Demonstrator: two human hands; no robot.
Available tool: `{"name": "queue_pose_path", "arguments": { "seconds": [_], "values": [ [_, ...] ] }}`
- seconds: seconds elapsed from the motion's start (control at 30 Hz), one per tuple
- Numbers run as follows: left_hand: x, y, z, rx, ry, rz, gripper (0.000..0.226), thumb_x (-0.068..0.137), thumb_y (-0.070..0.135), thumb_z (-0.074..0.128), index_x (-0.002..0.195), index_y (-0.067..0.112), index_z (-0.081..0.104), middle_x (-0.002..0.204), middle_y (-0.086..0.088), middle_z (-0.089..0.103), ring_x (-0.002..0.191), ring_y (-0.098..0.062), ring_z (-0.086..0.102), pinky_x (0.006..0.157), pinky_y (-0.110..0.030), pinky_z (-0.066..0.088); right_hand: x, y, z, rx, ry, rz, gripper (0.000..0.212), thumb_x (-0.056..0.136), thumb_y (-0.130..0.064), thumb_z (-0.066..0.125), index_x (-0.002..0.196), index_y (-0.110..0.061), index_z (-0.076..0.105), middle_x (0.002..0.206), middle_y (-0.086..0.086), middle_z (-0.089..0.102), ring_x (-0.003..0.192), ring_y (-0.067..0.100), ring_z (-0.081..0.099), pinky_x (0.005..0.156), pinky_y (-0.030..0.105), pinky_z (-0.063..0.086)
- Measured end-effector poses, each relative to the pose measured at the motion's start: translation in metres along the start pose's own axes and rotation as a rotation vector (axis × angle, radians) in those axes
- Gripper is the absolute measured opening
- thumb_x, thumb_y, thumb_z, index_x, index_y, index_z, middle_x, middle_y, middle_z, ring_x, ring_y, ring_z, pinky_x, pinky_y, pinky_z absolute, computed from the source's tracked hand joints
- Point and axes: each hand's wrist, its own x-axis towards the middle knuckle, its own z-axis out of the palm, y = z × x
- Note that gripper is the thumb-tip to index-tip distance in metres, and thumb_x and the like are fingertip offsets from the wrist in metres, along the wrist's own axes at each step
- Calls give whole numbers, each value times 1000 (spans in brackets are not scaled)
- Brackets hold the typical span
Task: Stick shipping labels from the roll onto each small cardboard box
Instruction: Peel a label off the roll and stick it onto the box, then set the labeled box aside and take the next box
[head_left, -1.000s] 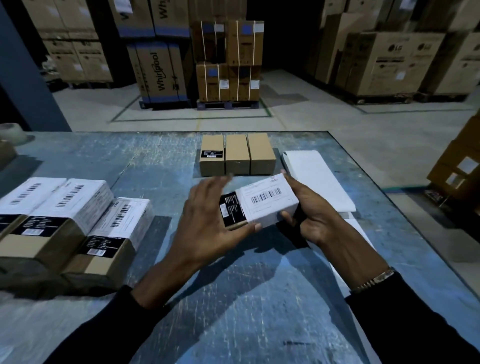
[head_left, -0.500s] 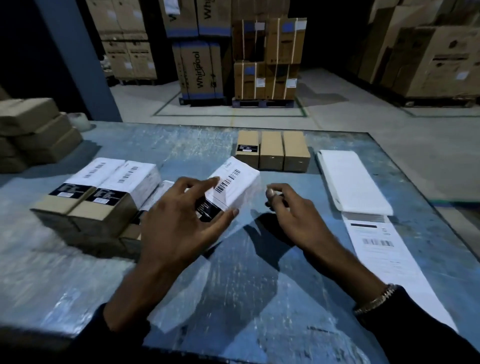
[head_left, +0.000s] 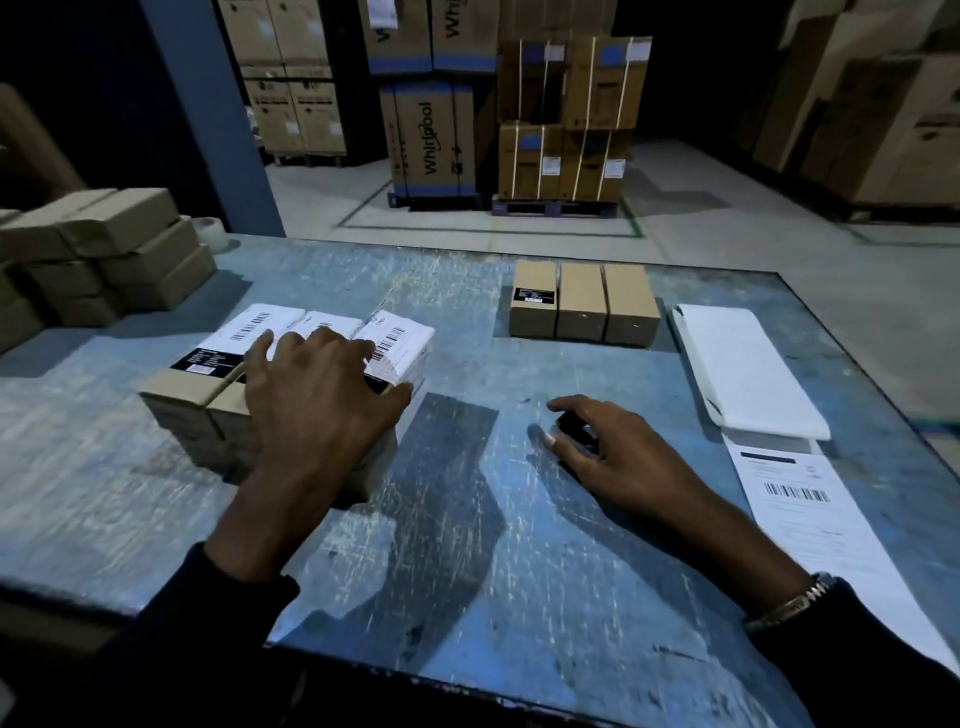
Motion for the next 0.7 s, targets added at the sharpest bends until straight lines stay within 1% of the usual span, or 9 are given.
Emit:
{"name": "queue_pose_path", "arguments": {
  "seconds": [0.03,0.1,0.23,0.33,0.43,0.5,0.6,0.67,0.7],
  "values": [
    [1,-1,1,9,-11,-4,56,80,64,80,118,24,81,118,-11,77,115,-40,64,108,-50,40,-1,0,1,-13,1,-6,48,105,-53,59,148,-33,55,119,-17,59,113,5,58,94,29,49],
    [3,-1,0,16,-28,-30,56,79,66,79,119,27,80,119,-10,76,117,-40,62,106,-49,38,-1,-1,1,-33,2,-18,48,105,-52,60,149,-32,54,118,-18,57,109,1,53,90,27,46],
    [2,0,1,83,-45,-2,51,80,63,78,111,23,81,116,-13,72,118,-43,54,94,-49,41,-3,-2,-1,-48,-10,-32,50,105,-51,60,150,-32,53,127,-11,64,119,9,57,93,30,48],
    [3,2,-2,40,-85,-31,51,80,58,78,114,20,76,126,-14,68,121,-43,55,84,-48,45,-3,-1,-2,-48,-5,-36,50,105,-52,60,150,-32,53,129,-10,65,122,11,57,95,33,50],
    [3,4,-1,57,-99,-33,44,86,56,72,109,18,71,113,-12,73,104,-41,67,70,-39,34,-3,1,-2,-56,-3,-41,50,105,-53,60,150,-32,53,130,-9,66,122,12,58,98,37,52],
    [2,3,0,66,-88,-23,43,88,55,70,107,17,69,107,-12,74,100,-41,69,69,-38,30,-3,1,-2,-63,1,-48,49,104,-53,60,149,-33,53,128,-9,66,122,11,58,98,38,52],
    [0,4,-1,56,-87,-8,45,90,55,70,108,15,68,108,-13,73,99,-43,70,69,-38,33,-3,3,-1,-69,4,-51,50,104,-54,60,149,-35,52,129,-10,66,122,11,58,98,38,53],
    [-2,5,-2,45,-124,-11,47,92,57,68,112,15,65,117,-13,71,105,-43,68,71,-40,39,-3,3,-1,-76,9,-54,49,104,-55,59,149,-35,52,128,-11,66,121,10,58,96,38,53],
    [-4,6,-2,37,-147,-16,50,93,59,67,118,16,64,128,-13,69,113,-43,66,76,-44,44,-2,3,-1,-78,9,-54,49,104,-55,59,149,-36,52,127,-12,66,120,9,57,96,37,53]
  ]
}}
